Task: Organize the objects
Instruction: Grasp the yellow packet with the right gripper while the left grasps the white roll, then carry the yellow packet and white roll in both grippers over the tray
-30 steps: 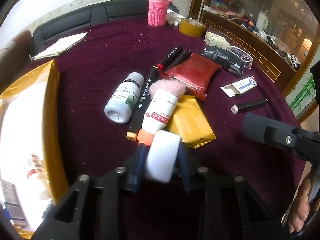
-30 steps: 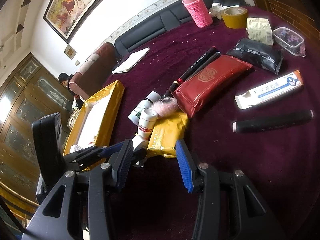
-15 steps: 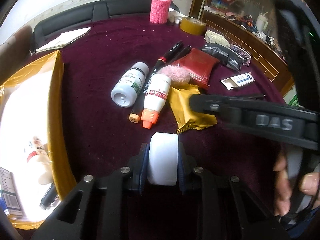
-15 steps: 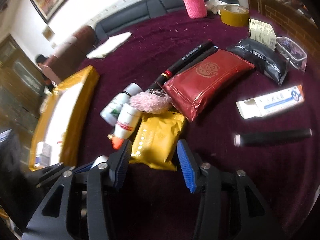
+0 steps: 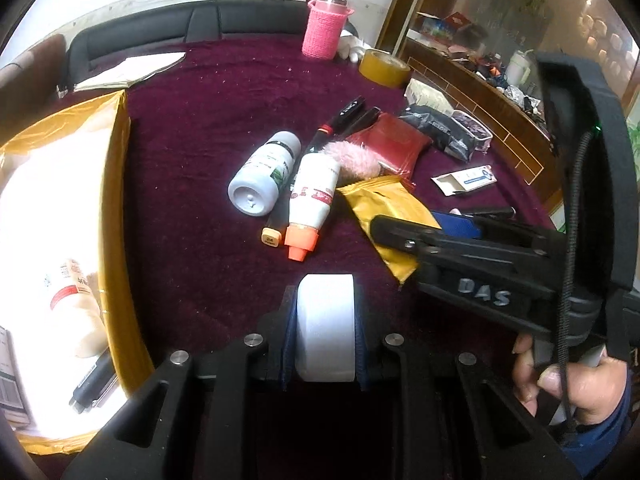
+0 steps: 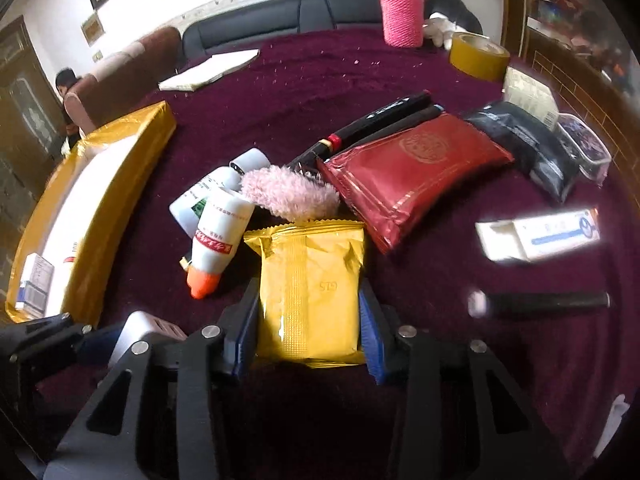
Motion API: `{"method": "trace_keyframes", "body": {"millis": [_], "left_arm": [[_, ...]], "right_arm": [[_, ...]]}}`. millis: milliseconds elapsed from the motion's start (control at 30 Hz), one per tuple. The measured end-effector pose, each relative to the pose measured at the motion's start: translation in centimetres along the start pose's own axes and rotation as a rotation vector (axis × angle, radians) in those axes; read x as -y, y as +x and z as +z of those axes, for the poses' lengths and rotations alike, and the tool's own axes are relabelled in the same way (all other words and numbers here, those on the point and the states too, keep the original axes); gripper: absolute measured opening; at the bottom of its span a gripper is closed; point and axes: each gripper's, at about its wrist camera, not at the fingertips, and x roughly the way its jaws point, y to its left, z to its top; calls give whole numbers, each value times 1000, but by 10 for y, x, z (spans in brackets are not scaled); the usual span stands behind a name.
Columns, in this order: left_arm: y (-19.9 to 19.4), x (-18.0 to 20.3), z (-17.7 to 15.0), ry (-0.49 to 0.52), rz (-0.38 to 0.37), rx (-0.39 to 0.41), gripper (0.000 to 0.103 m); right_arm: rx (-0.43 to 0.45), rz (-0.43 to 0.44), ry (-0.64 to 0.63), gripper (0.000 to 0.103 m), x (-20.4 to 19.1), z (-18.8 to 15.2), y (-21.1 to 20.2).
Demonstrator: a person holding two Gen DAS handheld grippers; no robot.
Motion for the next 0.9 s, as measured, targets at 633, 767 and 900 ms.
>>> {"method": "trace_keyframes", "body": {"millis": [633,767,900], "left_arm": [[-49,2,-2,-10,-56,88,21],[-65,-6,-2,-27,-57,120,21],[-77,-17,-4,-46,-56,144,21]], "right_arm": [[95,94,37,42,-3,-1,-41],[104,113,23,42,-12,-1,-46],[104,130,-1,42,-24,-2,-49]]}}
